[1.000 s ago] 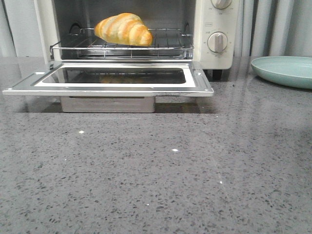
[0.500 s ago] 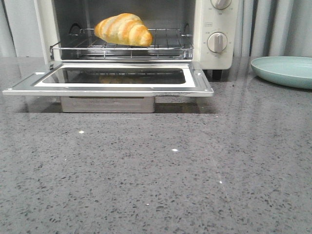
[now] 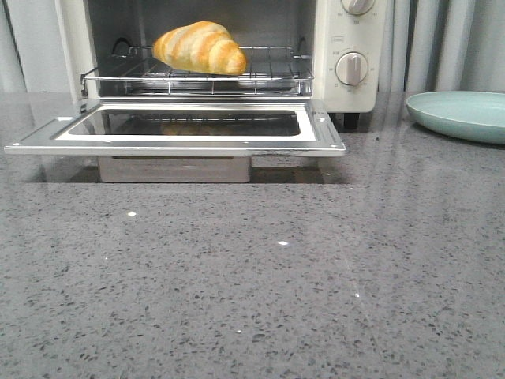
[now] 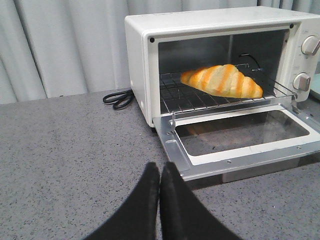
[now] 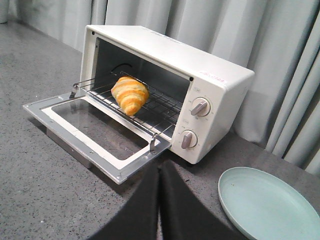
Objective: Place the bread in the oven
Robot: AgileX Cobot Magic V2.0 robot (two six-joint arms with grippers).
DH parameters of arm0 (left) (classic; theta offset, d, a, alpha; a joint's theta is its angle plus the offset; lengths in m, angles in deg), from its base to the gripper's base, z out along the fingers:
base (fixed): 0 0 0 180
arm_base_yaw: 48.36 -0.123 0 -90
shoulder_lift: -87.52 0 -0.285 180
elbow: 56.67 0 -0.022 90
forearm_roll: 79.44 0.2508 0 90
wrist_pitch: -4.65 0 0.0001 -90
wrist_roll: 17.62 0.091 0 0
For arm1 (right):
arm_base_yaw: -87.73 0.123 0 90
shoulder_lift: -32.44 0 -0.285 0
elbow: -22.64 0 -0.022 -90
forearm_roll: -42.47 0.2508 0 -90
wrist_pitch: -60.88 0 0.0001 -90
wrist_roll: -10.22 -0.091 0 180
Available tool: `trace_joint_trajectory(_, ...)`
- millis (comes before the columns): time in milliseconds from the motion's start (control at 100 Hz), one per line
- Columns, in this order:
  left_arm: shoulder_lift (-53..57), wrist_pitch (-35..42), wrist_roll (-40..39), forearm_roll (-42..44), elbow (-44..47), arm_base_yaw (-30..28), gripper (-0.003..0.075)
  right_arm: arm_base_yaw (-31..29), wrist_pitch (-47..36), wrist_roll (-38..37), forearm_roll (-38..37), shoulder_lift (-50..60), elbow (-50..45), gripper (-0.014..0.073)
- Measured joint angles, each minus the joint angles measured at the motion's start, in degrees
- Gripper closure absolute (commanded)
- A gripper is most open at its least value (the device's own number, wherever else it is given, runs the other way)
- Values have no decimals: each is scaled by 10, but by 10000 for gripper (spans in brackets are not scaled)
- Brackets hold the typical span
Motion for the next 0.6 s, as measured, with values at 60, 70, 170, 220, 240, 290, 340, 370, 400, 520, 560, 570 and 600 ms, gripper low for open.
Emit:
trace_joint_trajectory(60,0,0,0,0,0,0,741,0,0,0,0,0,0,641)
trace_joint_trajectory(70,0,0,0,0,0,0,741,0,0,0,0,0,0,641)
trace_joint_trajectory(170,0,0,0,0,0,0,741,0,0,0,0,0,0,641)
trace_joint_trajectory(220,0,1,0,0,1,0,741,0,0,0,0,0,0,641)
trace_joint_trajectory(240,0,1,0,0,1,0,741,0,0,0,0,0,0,641)
trace_joint_trajectory(290,0,1,0,0,2,0,741,0,1,0,0,0,0,641)
trace_joint_trajectory(340,0,1,0,0,2,0,741,0,1,0,0,0,0,641)
trace_joint_trajectory(370,0,1,0,0,2,0,741,0,1,0,0,0,0,641)
trace_joint_trajectory(400,0,1,0,0,2,0,741,0,1,0,0,0,0,641)
trace_joint_trajectory(520,2,1,0,-7,5,0,741,0,1,0,0,0,0,641)
trace_joint_trajectory(560,6,1,0,-20,8,0,741,0,1,0,0,0,0,641)
trace_joint_trajectory(570,6,1,0,-26,10,0,741,0,1,0,0,0,0,641)
trace_joint_trajectory(600,10,2,0,-35,15,0,741,0,1,0,0,0,0,641)
